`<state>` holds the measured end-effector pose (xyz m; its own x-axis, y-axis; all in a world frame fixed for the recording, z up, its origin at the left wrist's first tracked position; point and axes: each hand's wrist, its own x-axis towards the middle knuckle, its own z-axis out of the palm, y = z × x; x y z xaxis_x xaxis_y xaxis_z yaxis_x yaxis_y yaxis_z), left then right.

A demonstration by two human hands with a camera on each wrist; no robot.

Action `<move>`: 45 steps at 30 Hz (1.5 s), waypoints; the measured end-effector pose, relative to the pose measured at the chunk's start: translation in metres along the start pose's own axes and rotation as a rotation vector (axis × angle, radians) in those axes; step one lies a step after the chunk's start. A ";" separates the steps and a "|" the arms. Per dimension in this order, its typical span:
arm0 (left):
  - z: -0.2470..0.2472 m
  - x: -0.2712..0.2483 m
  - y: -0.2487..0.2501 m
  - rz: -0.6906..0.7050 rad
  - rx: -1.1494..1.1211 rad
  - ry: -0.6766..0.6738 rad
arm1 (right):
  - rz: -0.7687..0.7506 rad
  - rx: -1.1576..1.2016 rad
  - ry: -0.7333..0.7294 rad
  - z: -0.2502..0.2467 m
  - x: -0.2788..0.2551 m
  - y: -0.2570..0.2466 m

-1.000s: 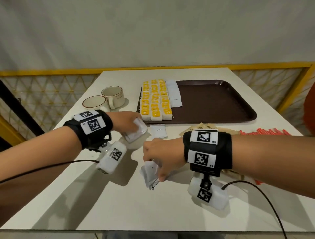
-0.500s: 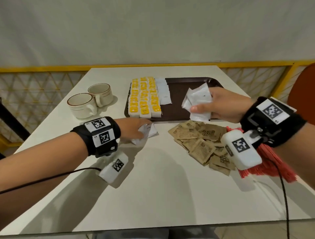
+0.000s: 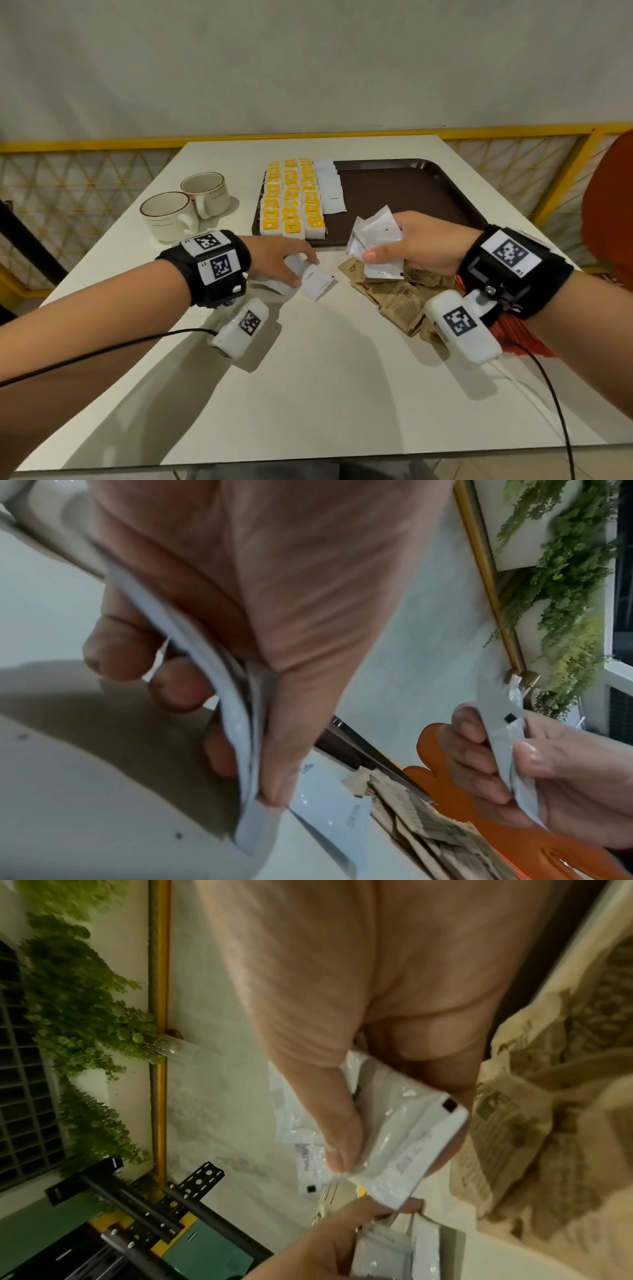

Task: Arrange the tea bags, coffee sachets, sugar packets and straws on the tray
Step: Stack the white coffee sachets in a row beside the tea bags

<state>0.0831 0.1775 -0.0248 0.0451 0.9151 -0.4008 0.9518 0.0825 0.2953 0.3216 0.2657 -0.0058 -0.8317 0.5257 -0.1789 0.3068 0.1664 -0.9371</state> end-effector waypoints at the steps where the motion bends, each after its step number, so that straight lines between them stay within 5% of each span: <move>1: 0.000 0.002 0.002 0.002 -0.005 0.008 | 0.003 -0.002 -0.011 0.001 0.000 0.001; 9: -0.008 0.002 0.015 0.057 -0.090 0.042 | -0.037 0.022 0.044 0.017 0.014 0.006; 13: -0.016 -0.013 0.028 0.151 -0.410 0.355 | -0.165 -0.066 0.181 0.028 0.027 -0.006; 18: -0.001 -0.017 0.032 0.202 -0.824 0.573 | -0.287 0.136 0.277 0.036 0.029 -0.005; 22: 0.019 -0.010 0.036 0.115 -1.273 0.598 | -0.269 0.349 0.379 0.036 0.031 0.014; 27: 0.020 -0.012 0.038 0.073 -1.515 0.577 | -0.221 0.460 0.382 0.029 0.028 0.015; 37: 0.033 -0.010 0.033 0.149 -1.462 0.717 | -0.238 0.497 0.296 0.029 0.018 0.015; 41: 0.036 -0.010 0.036 0.198 -1.419 0.661 | -0.250 0.436 0.201 0.038 0.017 0.017; 45: 0.036 -0.009 0.040 0.212 -1.473 0.606 | -0.233 0.437 0.265 0.042 0.017 0.017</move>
<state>0.1313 0.1581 -0.0407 -0.3300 0.9434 0.0336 -0.1786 -0.0973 0.9791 0.2931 0.2419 -0.0372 -0.6927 0.7172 0.0765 -0.1387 -0.0283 -0.9899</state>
